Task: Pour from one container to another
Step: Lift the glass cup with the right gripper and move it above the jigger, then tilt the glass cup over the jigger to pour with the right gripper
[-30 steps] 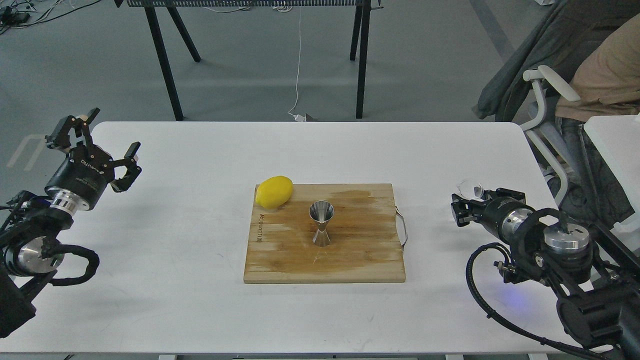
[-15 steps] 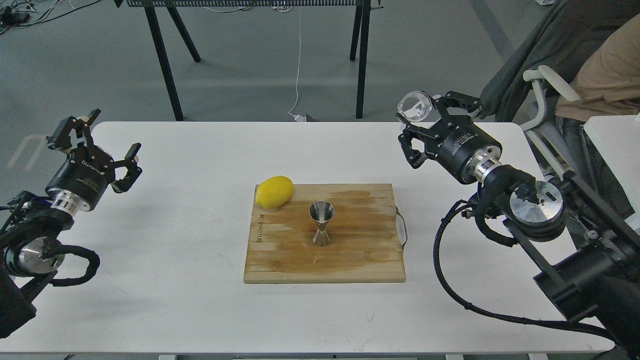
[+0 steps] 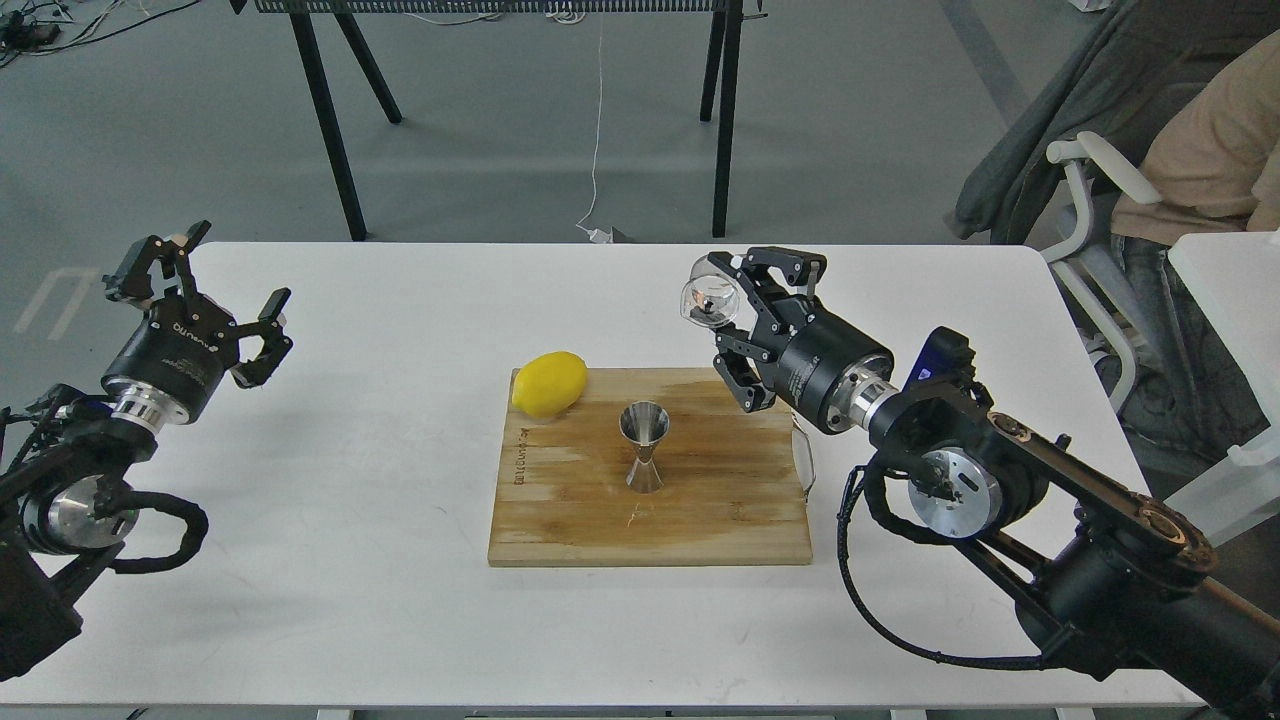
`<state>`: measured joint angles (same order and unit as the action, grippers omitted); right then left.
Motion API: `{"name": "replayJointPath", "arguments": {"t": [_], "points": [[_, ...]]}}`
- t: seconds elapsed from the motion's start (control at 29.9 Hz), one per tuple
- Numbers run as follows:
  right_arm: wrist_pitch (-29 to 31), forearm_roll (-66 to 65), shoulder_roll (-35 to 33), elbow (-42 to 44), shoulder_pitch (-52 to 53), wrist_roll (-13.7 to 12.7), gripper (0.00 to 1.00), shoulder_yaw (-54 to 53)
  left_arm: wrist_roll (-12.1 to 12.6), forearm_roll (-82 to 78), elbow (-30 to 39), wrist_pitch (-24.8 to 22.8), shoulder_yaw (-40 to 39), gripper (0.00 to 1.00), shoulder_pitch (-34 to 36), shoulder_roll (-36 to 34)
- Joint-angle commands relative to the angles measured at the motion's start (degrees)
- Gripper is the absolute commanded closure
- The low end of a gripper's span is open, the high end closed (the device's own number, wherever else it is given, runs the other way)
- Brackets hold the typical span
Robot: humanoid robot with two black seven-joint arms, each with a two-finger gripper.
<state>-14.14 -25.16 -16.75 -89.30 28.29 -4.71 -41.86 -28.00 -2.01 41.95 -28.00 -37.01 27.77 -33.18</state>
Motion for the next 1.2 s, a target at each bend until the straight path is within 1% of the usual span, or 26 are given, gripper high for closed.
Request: {"name": "replayJointPath", "arguments": {"t": [0.0, 0.47, 0.74, 1.17], "points": [[-0.01, -4.37, 0.05, 0.09, 0.01, 0.05, 0.60, 1.69, 0.00, -0.01, -0.20, 0.00, 0.00, 0.01, 0.00, 0.04], [-0.10, -9.03, -0.03, 0.53, 1.24, 0.40, 0.60, 5.39, 0.00, -0.01, -1.17, 0.00, 0.00, 0.01, 0.00, 0.66], [-0.36, -11.32, 0.14, 1.05, 3.70, 0.58, 0.60, 8.99, 0.00, -0.01, -1.17, 0.00, 0.00, 0.01, 0.00, 0.75], [-0.45, -13.87, 1.37, 3.95, 5.72, 0.58, 0.60, 12.24, 0.00, -0.01, -1.17, 0.00, 0.00, 0.01, 0.00, 0.83]]}}
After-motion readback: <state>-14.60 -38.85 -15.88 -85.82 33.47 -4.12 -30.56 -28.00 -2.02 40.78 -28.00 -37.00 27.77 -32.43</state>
